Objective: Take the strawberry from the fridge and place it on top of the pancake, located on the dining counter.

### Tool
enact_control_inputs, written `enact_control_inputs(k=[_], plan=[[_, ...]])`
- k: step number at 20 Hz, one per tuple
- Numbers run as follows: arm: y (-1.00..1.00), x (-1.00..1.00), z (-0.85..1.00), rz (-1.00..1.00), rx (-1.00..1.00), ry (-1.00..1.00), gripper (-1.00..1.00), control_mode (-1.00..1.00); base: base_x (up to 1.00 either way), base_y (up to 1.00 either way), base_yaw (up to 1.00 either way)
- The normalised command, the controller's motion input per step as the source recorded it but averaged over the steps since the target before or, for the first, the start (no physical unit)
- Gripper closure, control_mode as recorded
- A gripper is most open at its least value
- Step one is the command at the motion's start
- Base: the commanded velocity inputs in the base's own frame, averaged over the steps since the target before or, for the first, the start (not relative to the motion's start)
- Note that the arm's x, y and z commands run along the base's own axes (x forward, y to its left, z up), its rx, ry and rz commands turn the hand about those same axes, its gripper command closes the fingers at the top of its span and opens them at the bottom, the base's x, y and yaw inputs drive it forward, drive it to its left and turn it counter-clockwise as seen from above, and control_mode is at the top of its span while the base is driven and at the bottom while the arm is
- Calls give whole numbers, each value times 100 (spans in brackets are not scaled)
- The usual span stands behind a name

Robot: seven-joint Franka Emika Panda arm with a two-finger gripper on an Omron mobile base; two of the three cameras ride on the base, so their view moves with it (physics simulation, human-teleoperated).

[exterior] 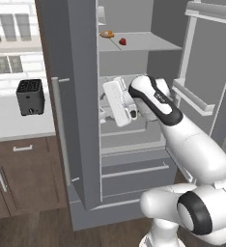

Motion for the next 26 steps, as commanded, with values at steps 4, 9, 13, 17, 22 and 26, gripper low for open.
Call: enact_control_inputs(k=[4,9,13,17,22,26], plan=[[39,-3,0,0,0,-1,-100,-100,0,0,0],[36,-9,-2,0,0,0,-100,-100,0,0,0],[30,-7,0,0,0,0,-100,-100,0,0,0],[3,-2,0,0,0,-1,-100,-100,0,0,0],[3,0,0,0,0,-4,-100,-100,0,0,0],[0,0,5,0,0,-3,-100,-100,0,0,0]])
